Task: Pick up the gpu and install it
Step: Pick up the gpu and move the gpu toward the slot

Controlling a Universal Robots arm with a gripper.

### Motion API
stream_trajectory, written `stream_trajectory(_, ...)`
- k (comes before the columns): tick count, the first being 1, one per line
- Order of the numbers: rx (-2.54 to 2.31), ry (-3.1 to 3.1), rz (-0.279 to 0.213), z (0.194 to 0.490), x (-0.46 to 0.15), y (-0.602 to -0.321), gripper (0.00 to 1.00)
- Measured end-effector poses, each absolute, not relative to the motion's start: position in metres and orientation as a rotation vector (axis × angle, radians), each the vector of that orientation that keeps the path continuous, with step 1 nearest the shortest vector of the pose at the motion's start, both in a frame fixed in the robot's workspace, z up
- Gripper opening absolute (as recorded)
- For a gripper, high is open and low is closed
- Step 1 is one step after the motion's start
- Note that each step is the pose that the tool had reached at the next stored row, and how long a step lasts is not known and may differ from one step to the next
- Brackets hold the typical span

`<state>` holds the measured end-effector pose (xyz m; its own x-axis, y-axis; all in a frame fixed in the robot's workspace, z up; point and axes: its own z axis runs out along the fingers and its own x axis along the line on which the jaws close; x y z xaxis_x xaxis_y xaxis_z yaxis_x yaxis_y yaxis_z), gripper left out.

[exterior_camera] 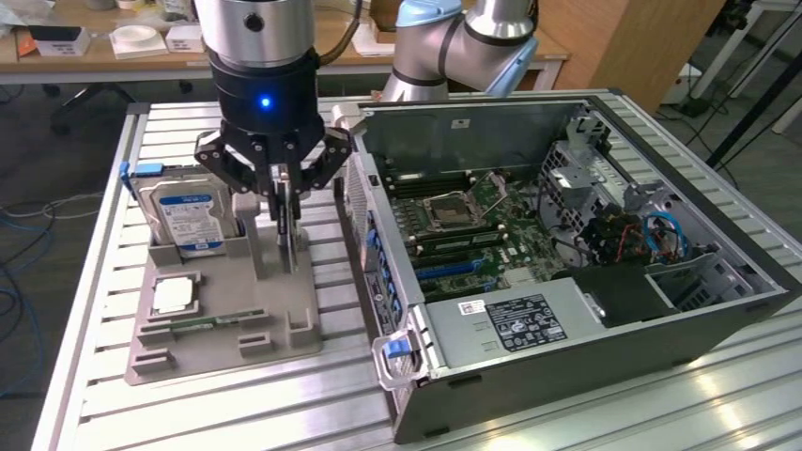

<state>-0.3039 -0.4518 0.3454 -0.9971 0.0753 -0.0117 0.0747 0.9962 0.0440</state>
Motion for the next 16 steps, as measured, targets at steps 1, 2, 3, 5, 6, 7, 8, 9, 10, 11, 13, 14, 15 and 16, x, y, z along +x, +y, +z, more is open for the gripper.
stream_trajectory(1,0.117,3.125,0.068,0.347,-0.304,-0.452,0.26)
stream_trajectory(2,0.117,3.125,0.068,0.348,-0.304,-0.452,0.26)
stream_trajectory(3,0.117,3.125,0.068,0.348,-0.304,-0.452,0.26)
stream_trajectory(5,0.117,3.125,0.068,0.350,-0.304,-0.452,0.26)
stream_trajectory(6,0.117,3.125,0.068,0.351,-0.304,-0.452,0.26)
stream_trajectory(7,0.117,3.125,0.068,0.352,-0.304,-0.452,0.26)
stream_trajectory(8,0.117,3.125,0.068,0.353,-0.304,-0.452,0.26)
stream_trajectory(9,0.117,3.125,0.068,0.354,-0.304,-0.452,0.26)
stream_trajectory(10,0.117,3.125,0.068,0.355,-0.304,-0.452,0.26)
stream_trajectory(11,0.117,3.125,0.068,0.356,-0.304,-0.452,0.26)
stream_trajectory(13,0.117,3.125,0.068,0.357,-0.304,-0.452,0.26)
stream_trajectory(14,0.117,3.125,0.068,0.358,-0.304,-0.452,0.26)
stream_trajectory(15,0.117,3.125,0.068,0.359,-0.304,-0.452,0.26)
stream_trajectory(16,0.117,3.125,0.068,0.359,-0.304,-0.452,0.26)
